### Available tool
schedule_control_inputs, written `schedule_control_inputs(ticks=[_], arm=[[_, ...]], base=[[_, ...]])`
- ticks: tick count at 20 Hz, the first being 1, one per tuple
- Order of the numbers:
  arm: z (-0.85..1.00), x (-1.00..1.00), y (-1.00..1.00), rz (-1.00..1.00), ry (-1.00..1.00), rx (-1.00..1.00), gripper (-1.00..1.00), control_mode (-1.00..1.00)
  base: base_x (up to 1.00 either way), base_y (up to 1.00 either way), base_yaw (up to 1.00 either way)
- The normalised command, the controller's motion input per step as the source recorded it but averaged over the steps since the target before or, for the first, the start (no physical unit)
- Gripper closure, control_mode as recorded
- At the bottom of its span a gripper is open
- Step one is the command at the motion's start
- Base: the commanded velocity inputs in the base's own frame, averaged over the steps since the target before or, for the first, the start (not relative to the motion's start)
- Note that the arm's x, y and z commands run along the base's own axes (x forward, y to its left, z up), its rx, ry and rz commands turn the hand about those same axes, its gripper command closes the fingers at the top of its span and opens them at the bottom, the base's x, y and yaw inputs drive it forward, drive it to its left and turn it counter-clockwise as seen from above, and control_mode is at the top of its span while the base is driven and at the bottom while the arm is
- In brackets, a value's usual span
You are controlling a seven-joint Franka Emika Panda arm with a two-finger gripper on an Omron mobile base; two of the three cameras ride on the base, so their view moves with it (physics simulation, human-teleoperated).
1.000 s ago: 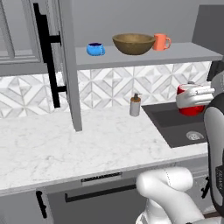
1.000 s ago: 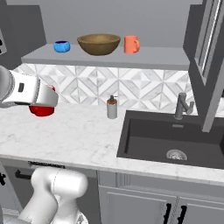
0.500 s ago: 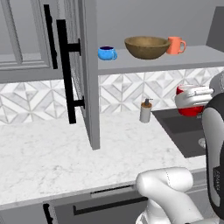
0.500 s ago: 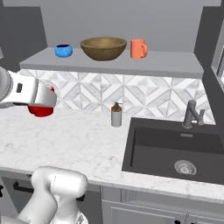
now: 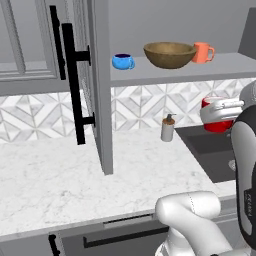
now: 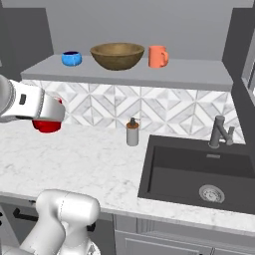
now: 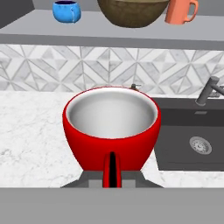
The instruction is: Gather all objects into one cabinet and sort the glasses and bowls to opposite sides.
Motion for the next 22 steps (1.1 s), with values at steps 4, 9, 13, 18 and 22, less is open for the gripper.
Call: schedule_control_inputs(ticks=[4,9,13,18,22], arm=[[0.0,0.0,0.0,0.0,0.0,0.0,1.0,-1.0],[0.0,-0.06,0.02,0.0,-0.01,0.0,1.0,-1.0],[0.31,0.02,0.12,0.13,0.01,0.0,1.0,-1.0],[0.63,0.19,0.44,0.2,0.0,0.0,1.0,-1.0],[0.29,0.11,0.47,0.19,0.0,0.0,1.0,-1.0]], base=[[0.09,-0.03,0.0],[0.0,0.0,0.0],[0.0,0.0,0.0],[0.0,0.0,0.0],[0.0,0.0,0.0]])
